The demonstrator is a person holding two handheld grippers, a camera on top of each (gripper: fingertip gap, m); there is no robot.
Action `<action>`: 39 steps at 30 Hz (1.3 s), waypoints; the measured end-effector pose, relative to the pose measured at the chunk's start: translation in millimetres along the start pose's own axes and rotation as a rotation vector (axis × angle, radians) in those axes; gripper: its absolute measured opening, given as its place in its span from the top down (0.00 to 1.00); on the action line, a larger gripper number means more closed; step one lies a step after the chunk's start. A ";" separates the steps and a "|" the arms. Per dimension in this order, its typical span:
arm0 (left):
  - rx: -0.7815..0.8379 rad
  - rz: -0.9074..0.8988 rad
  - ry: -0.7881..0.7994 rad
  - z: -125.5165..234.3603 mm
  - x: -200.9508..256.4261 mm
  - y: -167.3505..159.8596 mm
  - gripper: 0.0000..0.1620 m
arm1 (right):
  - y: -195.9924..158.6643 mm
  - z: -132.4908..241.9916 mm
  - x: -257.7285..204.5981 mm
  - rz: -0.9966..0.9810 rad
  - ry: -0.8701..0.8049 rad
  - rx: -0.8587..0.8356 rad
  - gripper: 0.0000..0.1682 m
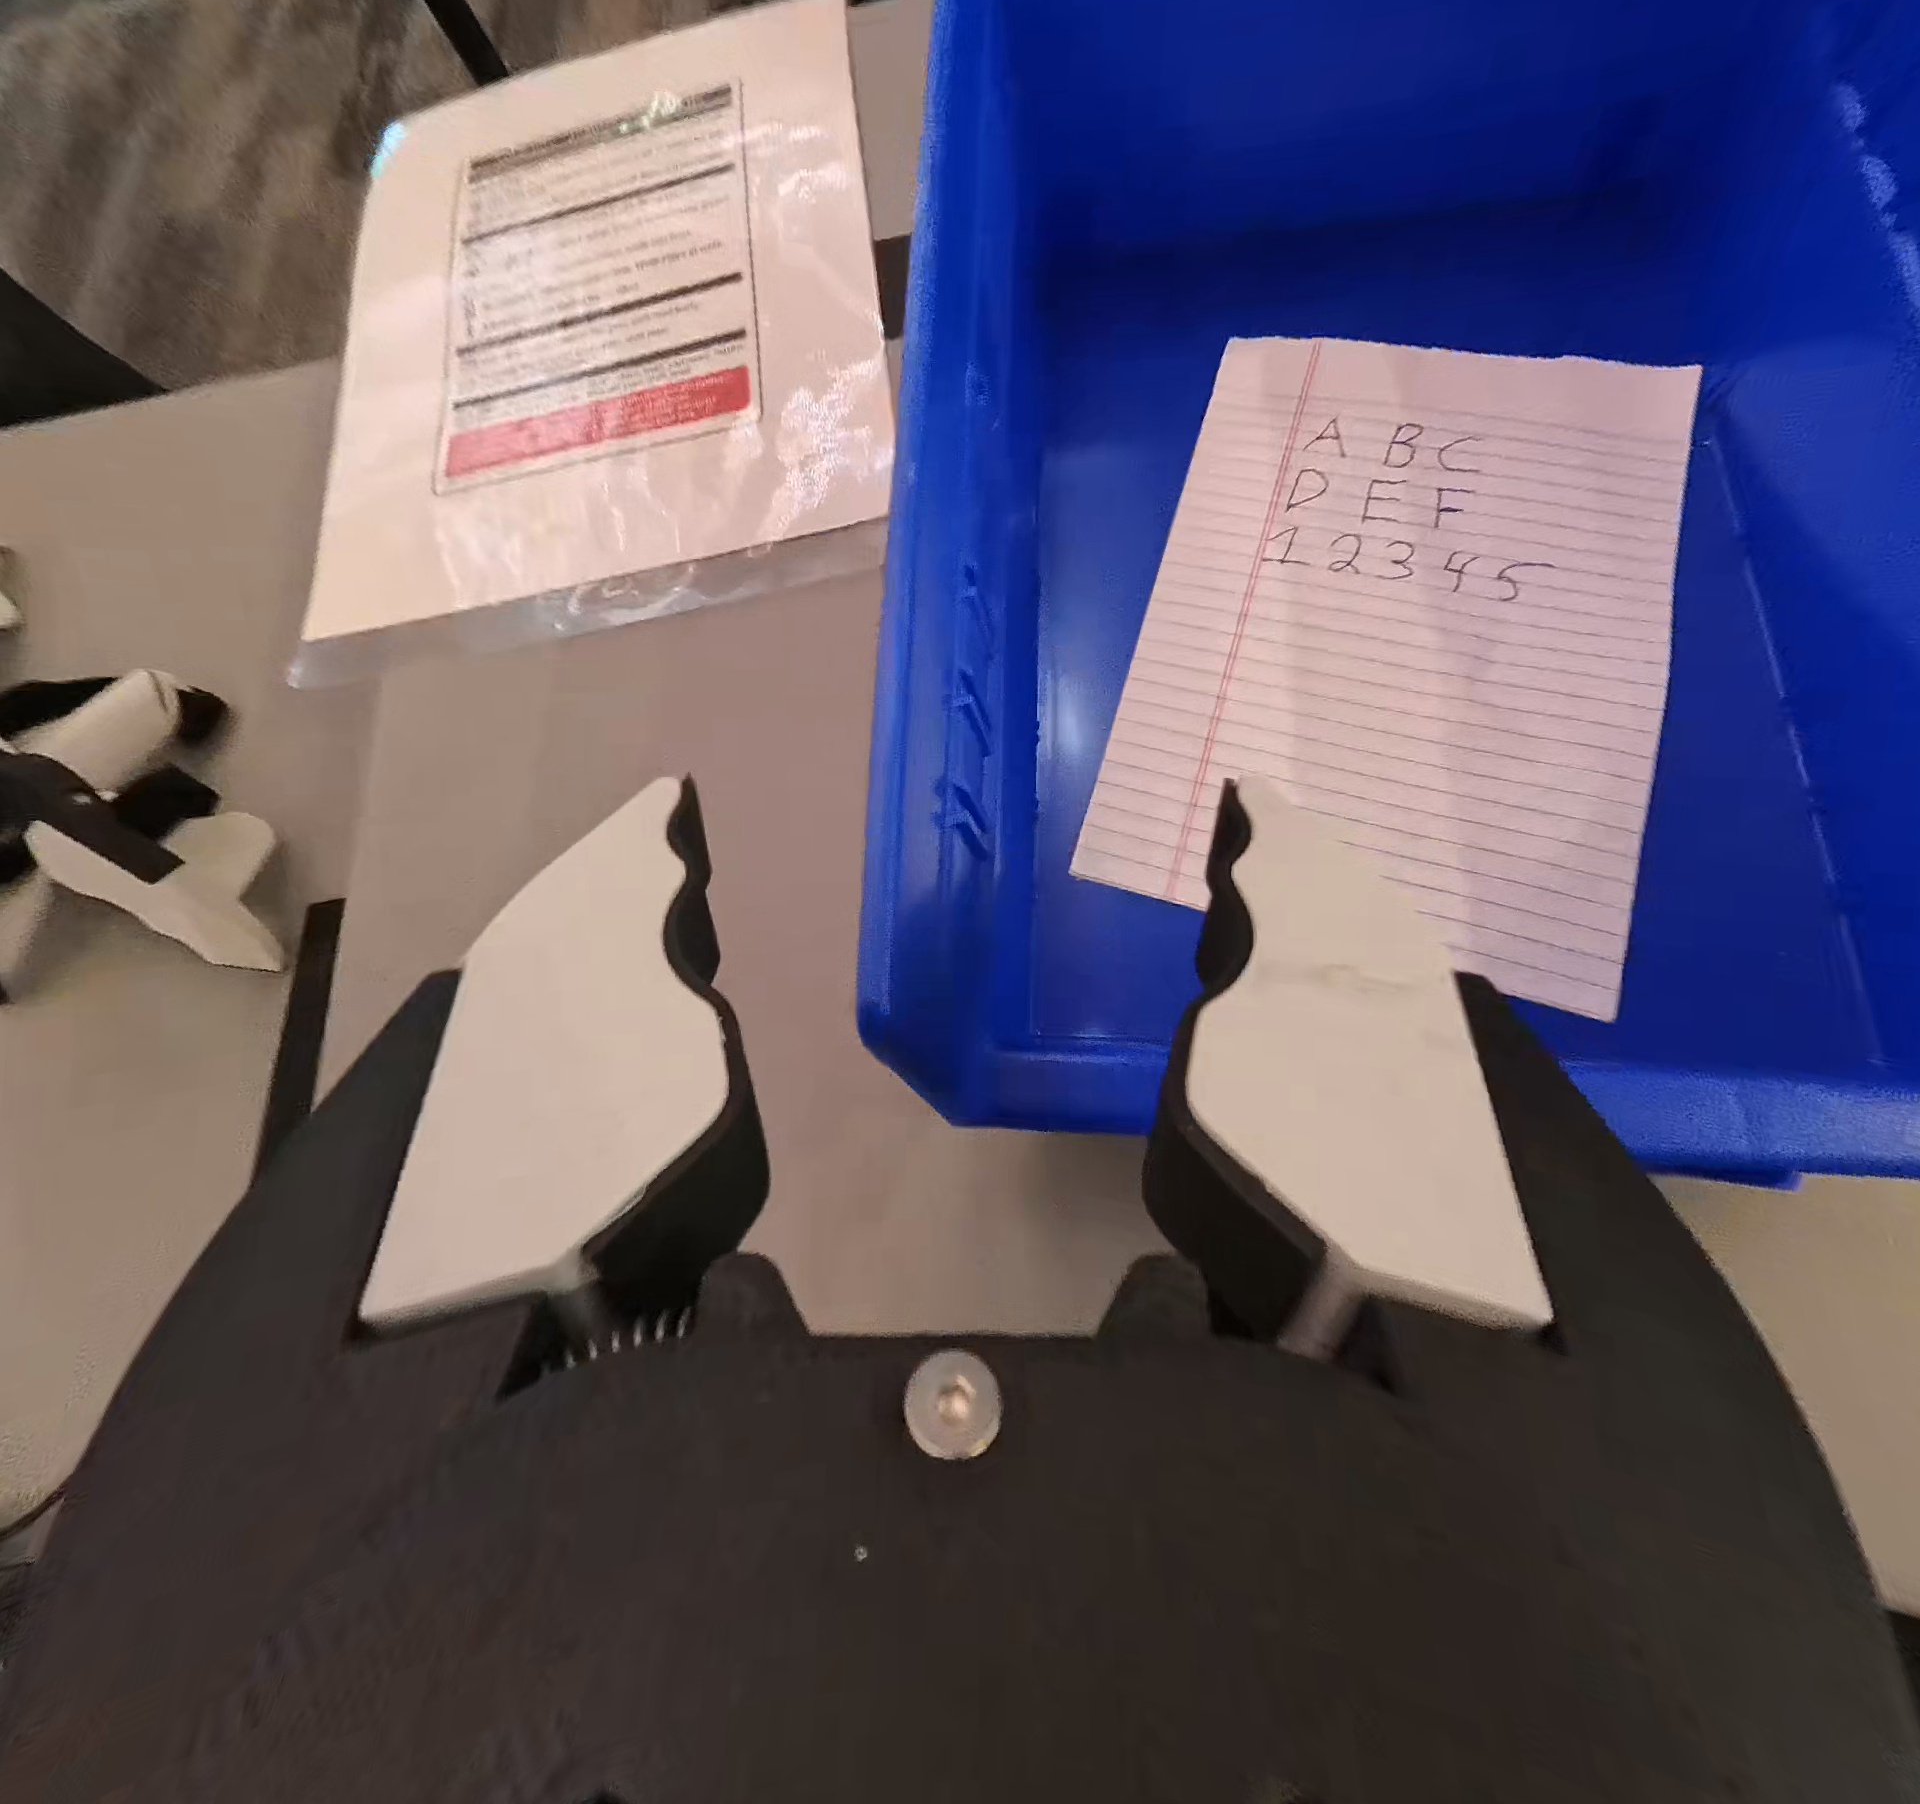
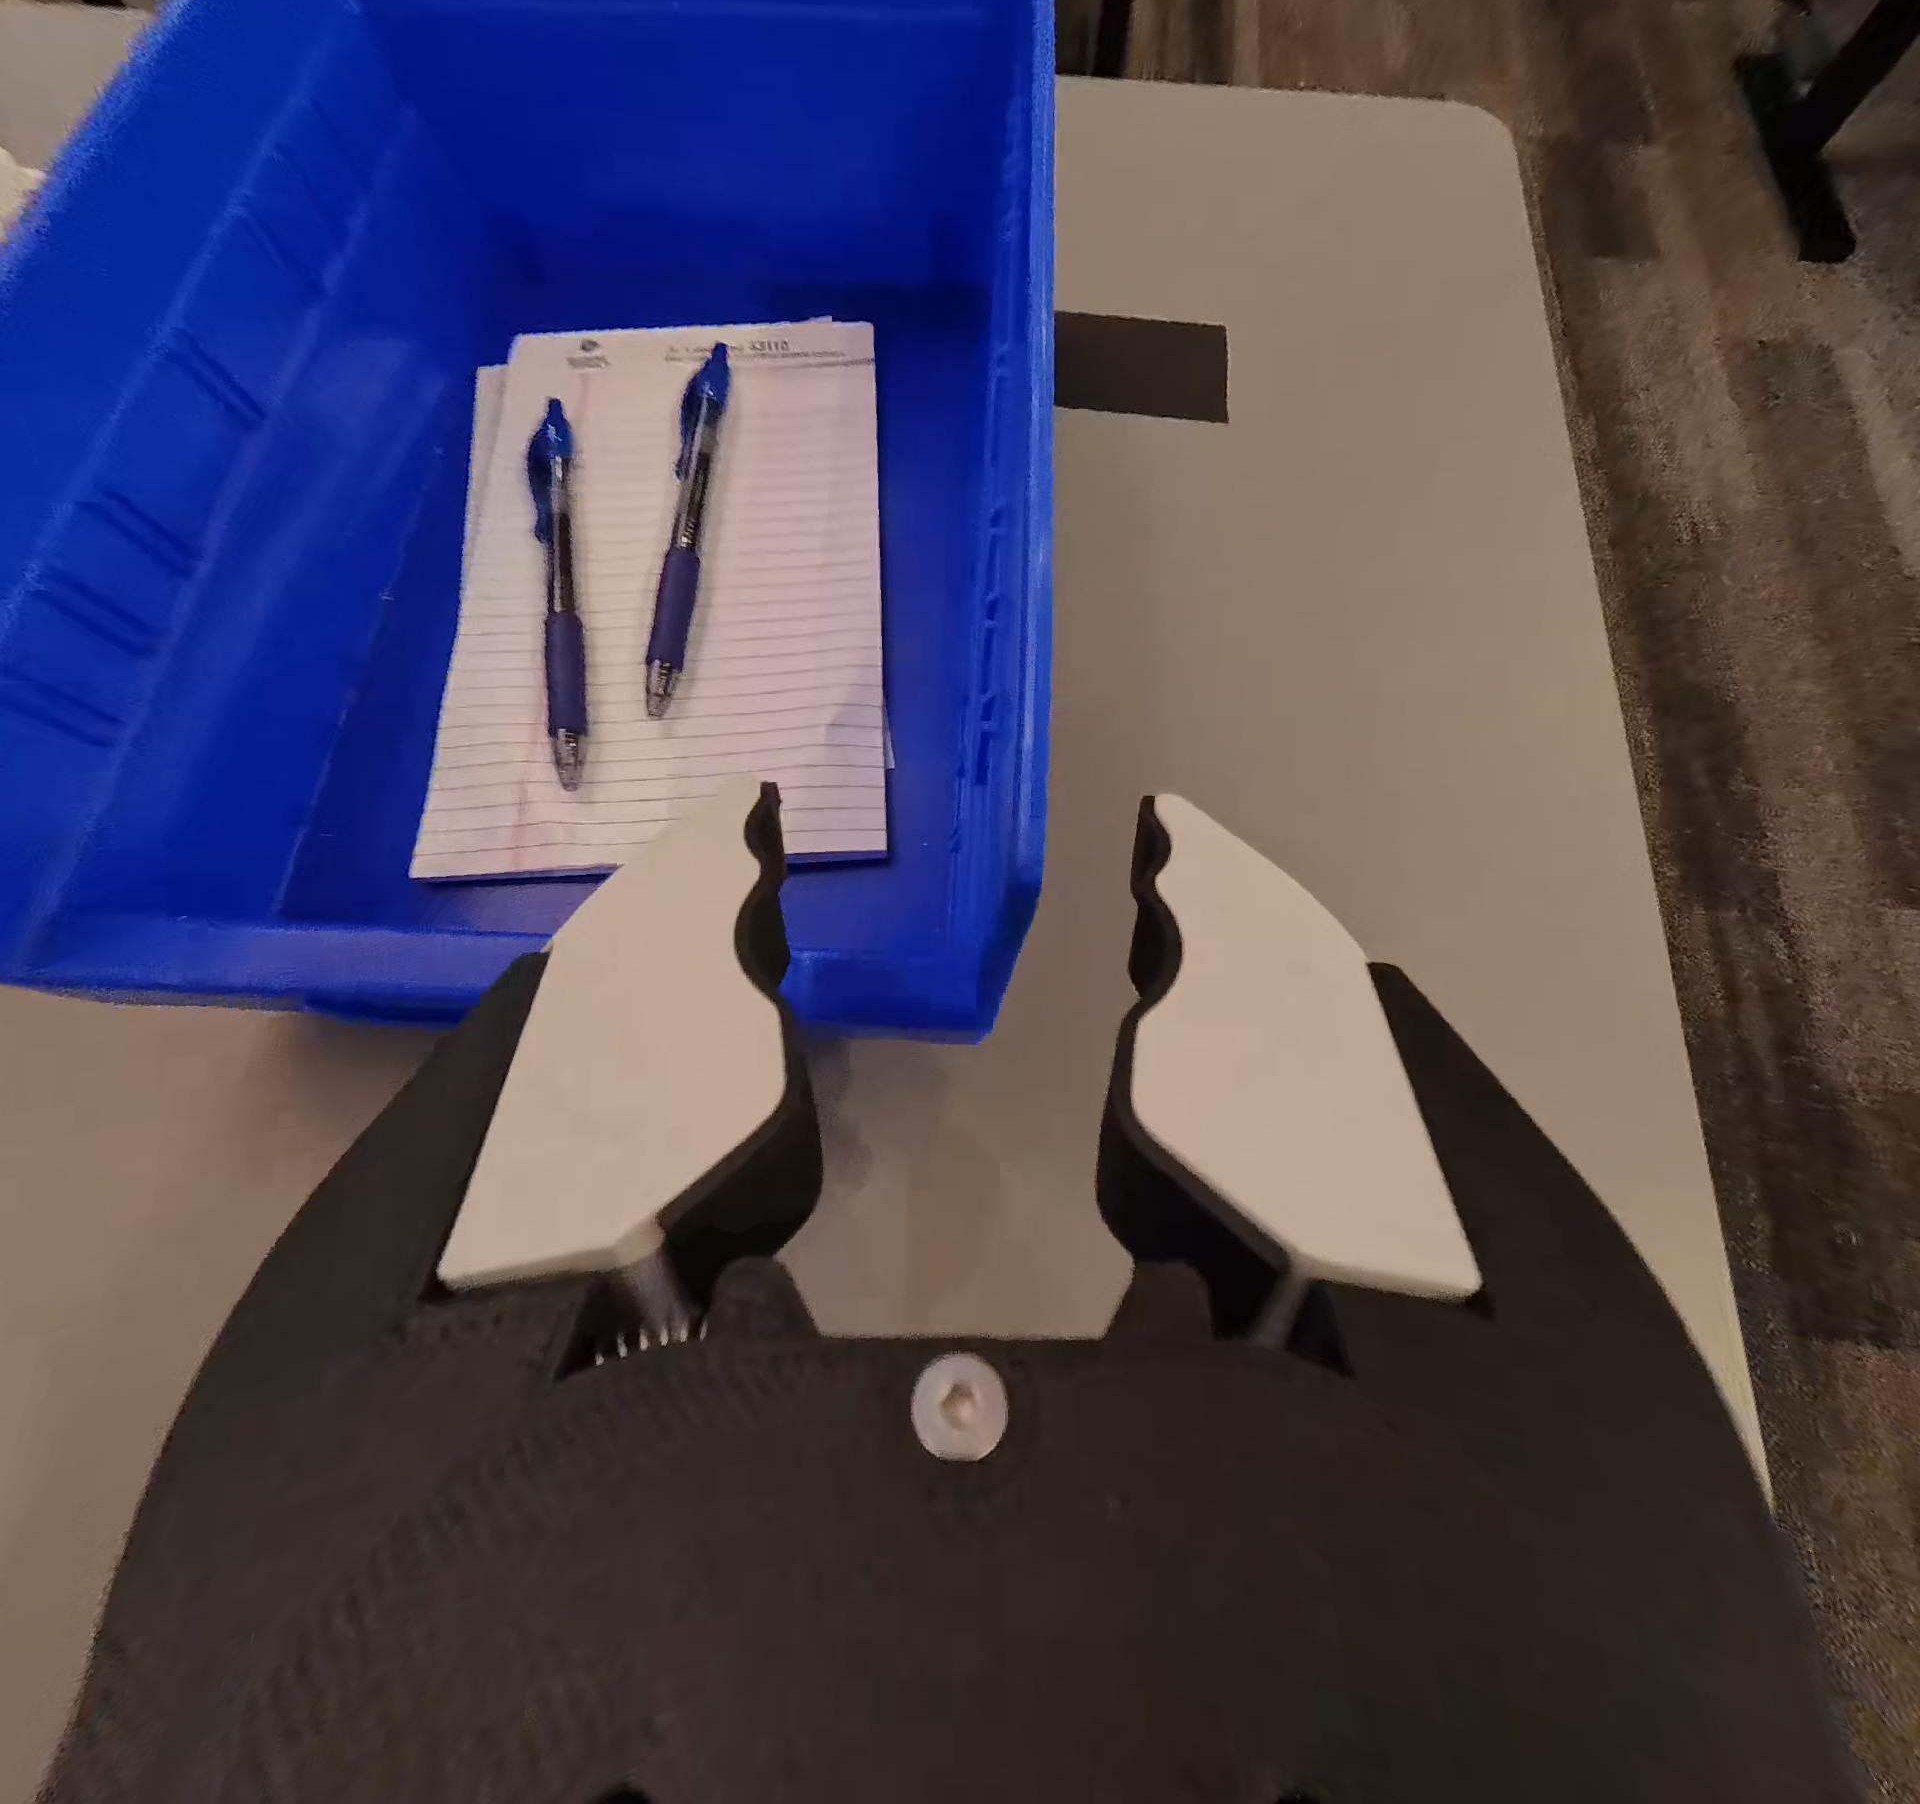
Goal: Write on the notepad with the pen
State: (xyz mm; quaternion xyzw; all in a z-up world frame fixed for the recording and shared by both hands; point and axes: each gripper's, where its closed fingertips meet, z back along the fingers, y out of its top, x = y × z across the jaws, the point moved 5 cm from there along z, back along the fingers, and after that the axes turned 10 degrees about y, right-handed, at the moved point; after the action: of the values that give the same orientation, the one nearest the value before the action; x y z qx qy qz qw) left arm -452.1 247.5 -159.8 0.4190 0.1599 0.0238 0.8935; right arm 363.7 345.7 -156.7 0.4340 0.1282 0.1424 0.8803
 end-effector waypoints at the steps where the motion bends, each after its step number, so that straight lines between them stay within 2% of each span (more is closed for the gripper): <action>1: -0.014 0.008 -0.006 -4.8 -2.2 -2.9 0.48 | -2.5 -4.9 0.9 -0.003 -0.003 -0.017 0.63; 3: -0.052 0.000 -0.017 -14.8 -4.4 -9.9 0.57 | -8.2 -15.6 0.1 -0.005 0.016 -0.067 0.65; 5: -0.078 0.046 -0.106 -20.6 -0.8 -11.6 0.68 | -10.4 -23.6 -1.1 -0.005 0.032 -0.080 0.73; 8: -0.100 0.095 -0.167 -25.4 -1.8 -10.6 0.79 | -10.8 -28.5 1.8 -0.013 0.023 -0.089 0.77; 10: -0.105 0.116 -0.216 -27.1 1.3 -8.2 0.94 | -10.0 -28.8 4.8 -0.033 0.037 -0.096 0.84; 11: -0.101 0.124 -0.220 -28.0 1.0 -7.5 0.96 | -9.2 -29.0 6.0 -0.036 0.044 -0.100 0.87; 13: -0.099 0.132 -0.241 -29.2 1.0 -6.9 0.97 | -8.2 -29.2 9.0 -0.030 0.054 -0.110 0.95; 15: -0.098 0.130 -0.241 -29.8 0.8 -6.4 0.97 | -7.7 -29.4 11.0 -0.016 0.060 -0.132 0.97; 23: -0.101 0.170 -0.223 -26.7 4.3 -7.8 0.97 | -8.3 -29.0 8.3 -0.047 0.100 -0.141 0.98; 35: -0.086 0.213 -0.205 -16.4 15.1 -12.2 0.97 | -12.2 -26.5 -7.3 -0.019 0.054 -0.134 0.98; 36: -0.087 0.210 -0.208 -16.2 15.2 -12.3 0.97 | -12.3 -26.5 -6.5 -0.017 0.054 -0.133 0.97; 39: -0.060 0.216 -0.220 -16.1 15.3 -11.2 0.95 | -11.4 -26.6 -2.3 -0.045 0.056 -0.131 0.81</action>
State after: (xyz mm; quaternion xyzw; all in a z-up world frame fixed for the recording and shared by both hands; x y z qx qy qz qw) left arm -443.6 254.9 -182.0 0.4068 0.0145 0.0783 0.9101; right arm 353.8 357.6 -181.3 0.3684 0.1527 0.1428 0.9059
